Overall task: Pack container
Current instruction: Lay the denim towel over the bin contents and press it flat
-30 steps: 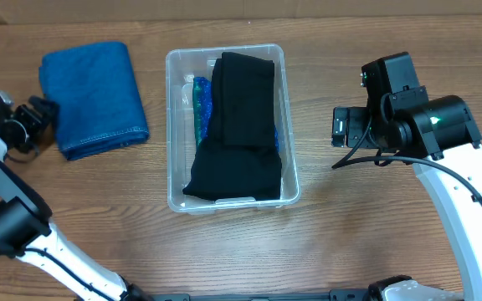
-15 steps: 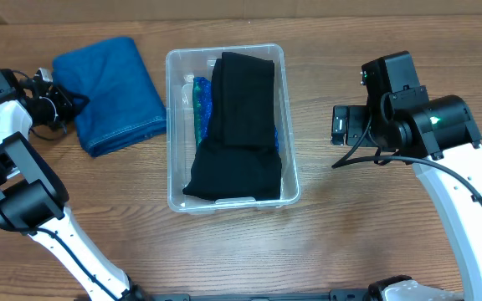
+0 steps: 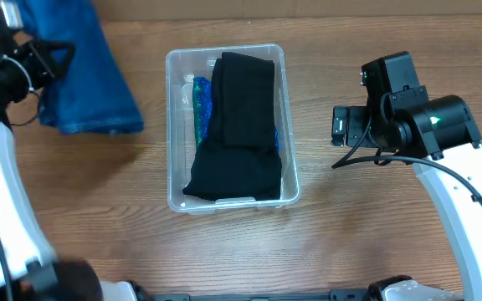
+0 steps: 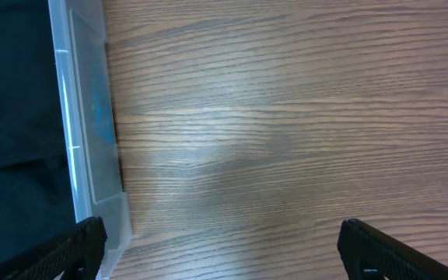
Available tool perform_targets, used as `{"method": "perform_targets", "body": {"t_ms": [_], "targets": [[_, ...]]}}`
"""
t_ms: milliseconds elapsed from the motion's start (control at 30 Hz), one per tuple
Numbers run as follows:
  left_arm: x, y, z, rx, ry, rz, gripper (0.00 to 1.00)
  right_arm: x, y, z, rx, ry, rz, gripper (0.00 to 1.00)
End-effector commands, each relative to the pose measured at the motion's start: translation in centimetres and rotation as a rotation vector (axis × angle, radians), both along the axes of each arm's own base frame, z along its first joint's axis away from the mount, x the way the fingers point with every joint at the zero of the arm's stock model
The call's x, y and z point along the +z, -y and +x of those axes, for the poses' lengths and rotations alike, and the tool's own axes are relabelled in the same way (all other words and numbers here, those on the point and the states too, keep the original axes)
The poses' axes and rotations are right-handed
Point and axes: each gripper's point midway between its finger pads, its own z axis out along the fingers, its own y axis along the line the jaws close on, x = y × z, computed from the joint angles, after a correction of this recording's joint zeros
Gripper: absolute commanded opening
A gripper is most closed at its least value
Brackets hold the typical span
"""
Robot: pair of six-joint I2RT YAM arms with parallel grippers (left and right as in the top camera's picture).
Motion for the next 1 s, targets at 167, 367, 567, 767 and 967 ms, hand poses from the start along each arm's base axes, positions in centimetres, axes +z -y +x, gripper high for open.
{"method": "perform_targets", "body": {"t_ms": [167,367,567,767,967], "targets": [[5.4,22.9,-6.1,-0.283,0.043,0.067,0.04,-0.1,0.2,-0.5,-0.005,-0.018,-0.003,1.00],[-2.5,31.6,-4.3,-0.311,-0.135,0.129,0.04,-0.2,0.3,-0.6,-0.005,-0.022,-0.004,1.00],[-9.3,33.2,-2.7,-0.292,-0.304,0.152,0.04,-0.2,0.3,-0.7,-0.005,-0.029,-0.006,1.00],[-10.6,30.4,-3.5,-0.198,-0.373,0.256,0.04,-0.2,0.3,-0.7,-0.005,-0.029,-0.007,1.00],[-12.6,20.2,-6.4,0.267,-0.544,0.534,1.00,-0.2,0.3,-0.5,-0.005,-0.021,-0.004,1.00]]}}
